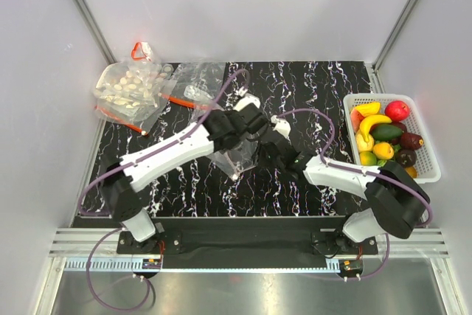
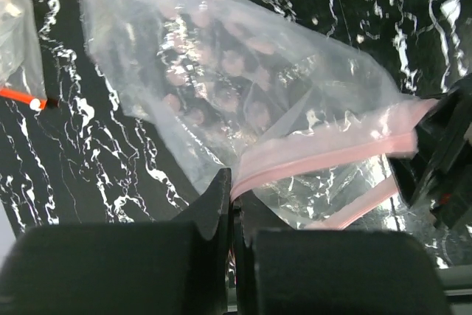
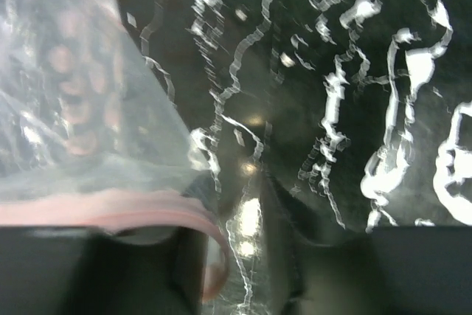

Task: Place the food in the zip-top bag and seal the zipper
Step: Open the zipper of the food storage bag at the center of the board.

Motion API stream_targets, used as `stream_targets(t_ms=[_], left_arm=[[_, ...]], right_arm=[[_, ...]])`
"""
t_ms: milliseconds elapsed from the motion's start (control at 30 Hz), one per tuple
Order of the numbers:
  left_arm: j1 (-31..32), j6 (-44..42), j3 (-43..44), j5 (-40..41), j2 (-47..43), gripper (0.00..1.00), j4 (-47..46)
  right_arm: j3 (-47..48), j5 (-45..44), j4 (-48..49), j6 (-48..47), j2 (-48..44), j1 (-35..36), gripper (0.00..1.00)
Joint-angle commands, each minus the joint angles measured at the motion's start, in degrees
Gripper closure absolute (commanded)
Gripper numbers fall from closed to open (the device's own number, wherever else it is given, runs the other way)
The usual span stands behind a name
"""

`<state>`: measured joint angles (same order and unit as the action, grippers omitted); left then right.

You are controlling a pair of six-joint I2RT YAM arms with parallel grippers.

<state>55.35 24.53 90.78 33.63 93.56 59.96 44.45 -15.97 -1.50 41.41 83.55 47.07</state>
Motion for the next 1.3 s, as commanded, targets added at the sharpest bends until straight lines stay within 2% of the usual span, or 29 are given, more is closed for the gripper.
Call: stream_targets(t_ms=[0,100,233,267,300,367,400,500,600,700,800,833,867,1067,1167,1200,1267], left_arm=[[1.2,-2.1,3.4,1.5,2.9,1.00,-0.1],[1.9,-3.0,5.5,0.2,5.5,1.00,-0.4],[2.0,-3.4,6.1,-1.4,6.4,1.00,-1.1],[2.0,-3.2,5.6,-1.4,6.2,0.99,-1.3],[2.0,-3.1,5.3,-1.5,5.9,0.93,-1.9],[2.2,-2.8,3.4,-1.4,4.7,0.81,-2.7],[2.3,-2.8,2.7,-1.3,4.3,0.71,-3.7],[2.8,-2.4,0.2,-1.7,2.6,0.58,-5.6],[3.3,-2.0,-1.8,-2.0,1.7,0.49,-7.4],[3.5,-1.5,-2.5,-2.0,2.0,0.48,-7.8],[3.9,-0.9,-2.3,-1.5,2.2,0.49,-7.3],[4.1,-0.7,-1.8,-1.3,2.2,0.55,-6.9],[4.3,-0.3,-1.6,-1.0,2.2,0.57,-5.7],[6.7,2.3,-0.4,0.7,0.2,0.58,-1.4],[7.4,2.7,-0.3,2.1,-0.7,0.75,0.1],[7.4,2.8,-0.3,3.1,-0.7,0.91,0.5],[7.4,3.3,0.1,4.6,-0.3,1.00,2.0]], right_arm=[[-2.6,0.4,3.9,0.6,-3.9,-0.6,0.49],[-4.1,0.6,5.3,-0.9,-6.4,-0.6,0.49],[-4.5,1.6,5.5,-3.1,-8.2,-0.6,0.88],[-4.3,1.6,5.3,-3.2,-8.3,-0.6,0.90],[-4.2,1.7,5.3,-3.1,-8.7,-0.6,0.91],[-4.4,2.3,5.5,-2.5,-9.5,-0.6,0.97],[-4.4,2.3,5.5,-2.3,-9.8,-0.5,1.00],[-4.6,3.6,6.2,-1.6,-10.8,-0.6,1.00],[-4.5,4.6,6.4,-1.0,-11.7,-0.6,1.00],[-4.4,5.2,6.2,-0.8,-12.4,-0.6,1.00],[-3.7,5.0,4.7,-0.5,-12.5,-0.6,1.00],[-3.3,4.5,4.3,-0.5,-12.4,-0.6,1.00],[-3.2,4.3,4.0,-0.5,-12.2,-0.6,1.00],[-2.2,3.9,1.8,0.9,-10.4,-0.6,1.00],[-2.4,4.1,2.2,1.1,-10.2,-0.6,1.00],[-2.6,4.1,2.4,1.0,-10.2,-0.6,1.00],[-2.5,4.0,2.3,0.6,-9.9,-0.6,1.00]])
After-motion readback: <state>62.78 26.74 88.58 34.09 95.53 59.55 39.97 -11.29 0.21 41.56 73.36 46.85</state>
